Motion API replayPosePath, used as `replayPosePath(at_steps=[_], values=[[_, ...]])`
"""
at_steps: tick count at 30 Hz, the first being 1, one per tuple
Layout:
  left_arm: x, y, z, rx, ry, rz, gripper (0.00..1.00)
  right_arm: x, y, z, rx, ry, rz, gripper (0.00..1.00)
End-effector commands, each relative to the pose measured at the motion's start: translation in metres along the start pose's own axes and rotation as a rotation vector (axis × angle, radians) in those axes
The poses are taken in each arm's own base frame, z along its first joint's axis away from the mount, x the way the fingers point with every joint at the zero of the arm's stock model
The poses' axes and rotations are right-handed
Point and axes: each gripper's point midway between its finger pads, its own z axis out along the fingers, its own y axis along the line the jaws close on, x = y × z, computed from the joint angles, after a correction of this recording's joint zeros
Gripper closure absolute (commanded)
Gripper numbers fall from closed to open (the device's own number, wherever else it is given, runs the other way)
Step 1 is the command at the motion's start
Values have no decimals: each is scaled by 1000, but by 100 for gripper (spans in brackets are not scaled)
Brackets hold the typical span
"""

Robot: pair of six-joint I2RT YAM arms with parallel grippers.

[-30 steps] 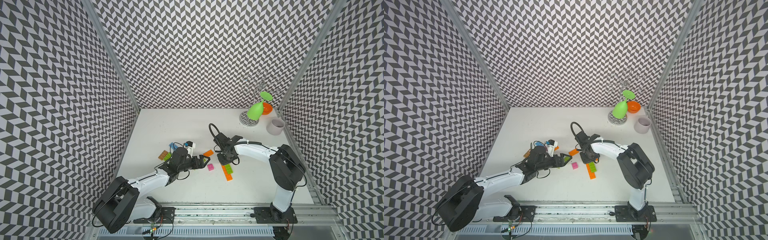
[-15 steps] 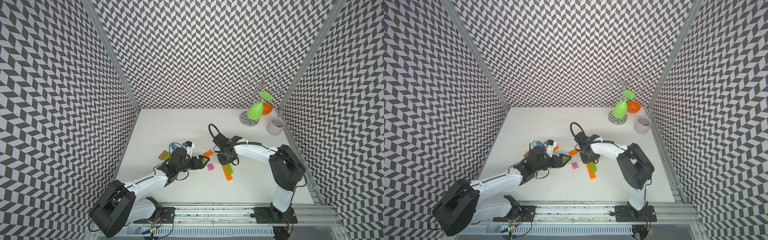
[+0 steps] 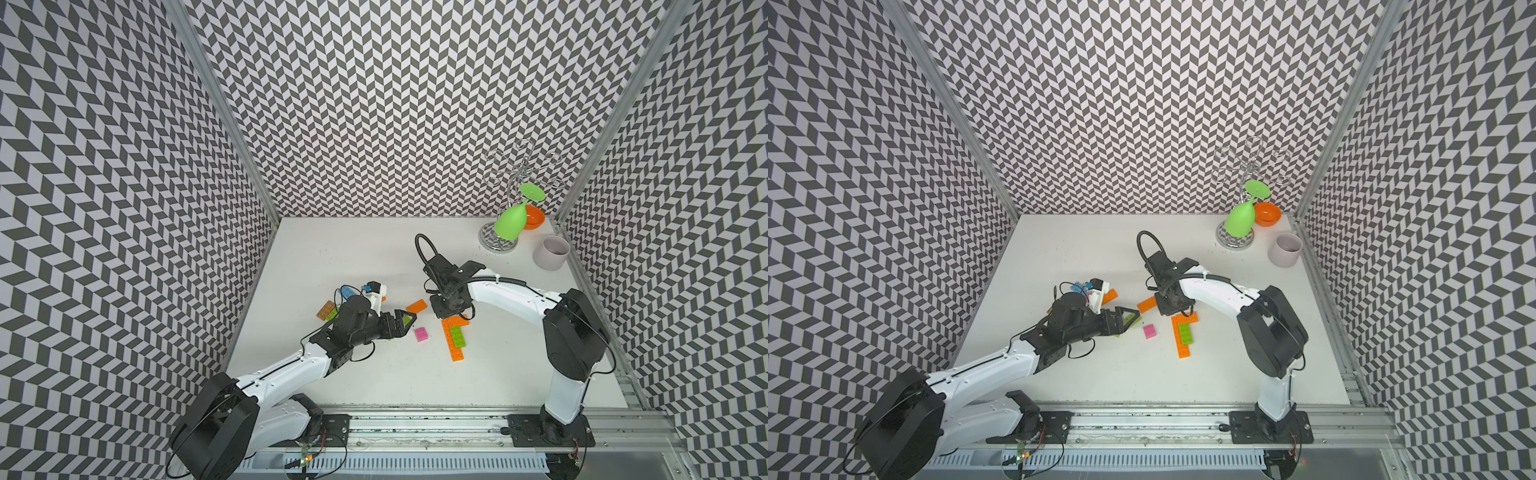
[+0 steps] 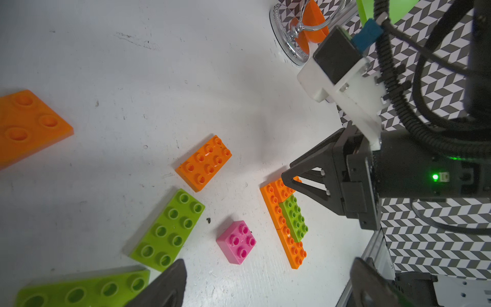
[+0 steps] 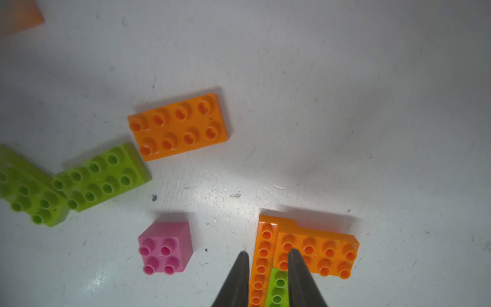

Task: Assemble a small pinwheel with lego
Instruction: Assemble the lego brick with the lego brick.

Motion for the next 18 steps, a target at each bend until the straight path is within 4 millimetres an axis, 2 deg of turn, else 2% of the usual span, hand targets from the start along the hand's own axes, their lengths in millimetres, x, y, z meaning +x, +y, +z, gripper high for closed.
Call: replayPosePath(at_steps=[1,4,8,14,18], values=[[-5,4,-6,-18,-21,5,5,-10,3,-20,-34,-72,-4,71],[-9,10,-12,-18,-37,-18,5,-13,16,-27,-93,-114,-34,71],[-19,20,-24,0,-73,-66,5,-15,53,-32,-168,-168,-135,71],[-27,38,-44,-2,-135,-129,5,-14,105,-24,-190,-181,-345,74],[-28,50,-57,9,-180,-184,5,-16,120,-12,-146,-169,-414,77]])
